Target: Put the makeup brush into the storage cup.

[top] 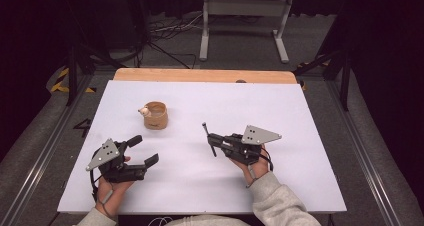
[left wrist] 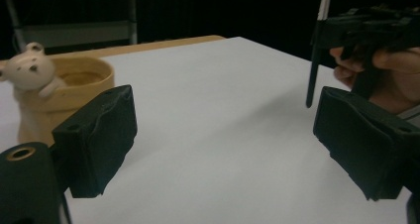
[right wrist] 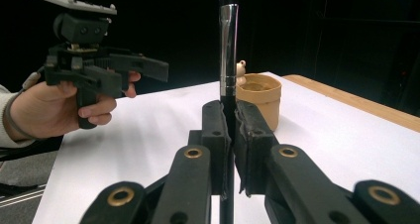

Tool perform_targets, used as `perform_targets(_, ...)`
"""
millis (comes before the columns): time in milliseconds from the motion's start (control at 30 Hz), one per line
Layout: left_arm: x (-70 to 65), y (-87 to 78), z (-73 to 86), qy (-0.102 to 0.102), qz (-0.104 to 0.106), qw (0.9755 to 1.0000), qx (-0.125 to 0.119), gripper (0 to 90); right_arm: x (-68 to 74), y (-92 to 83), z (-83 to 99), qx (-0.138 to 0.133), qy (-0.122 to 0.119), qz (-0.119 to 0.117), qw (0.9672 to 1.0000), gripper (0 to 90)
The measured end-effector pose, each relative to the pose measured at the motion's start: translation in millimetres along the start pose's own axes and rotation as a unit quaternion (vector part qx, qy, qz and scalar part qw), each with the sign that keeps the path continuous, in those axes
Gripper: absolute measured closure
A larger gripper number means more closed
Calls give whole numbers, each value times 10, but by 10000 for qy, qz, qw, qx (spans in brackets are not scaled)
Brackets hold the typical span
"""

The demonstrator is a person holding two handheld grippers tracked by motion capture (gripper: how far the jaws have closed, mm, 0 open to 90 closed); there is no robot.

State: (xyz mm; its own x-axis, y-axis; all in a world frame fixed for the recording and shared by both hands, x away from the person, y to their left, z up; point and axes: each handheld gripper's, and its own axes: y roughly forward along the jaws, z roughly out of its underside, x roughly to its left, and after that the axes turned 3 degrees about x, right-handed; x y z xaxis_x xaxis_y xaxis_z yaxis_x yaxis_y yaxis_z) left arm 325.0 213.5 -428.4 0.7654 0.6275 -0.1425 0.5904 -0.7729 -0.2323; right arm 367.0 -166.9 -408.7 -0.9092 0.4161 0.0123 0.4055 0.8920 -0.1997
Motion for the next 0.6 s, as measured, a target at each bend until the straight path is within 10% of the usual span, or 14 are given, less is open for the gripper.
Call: perform_targets(600, -190, 362, -408, 431, 693, 9967, -9, 107, 16, -8, -25, 35, -126, 42, 9999, 841)
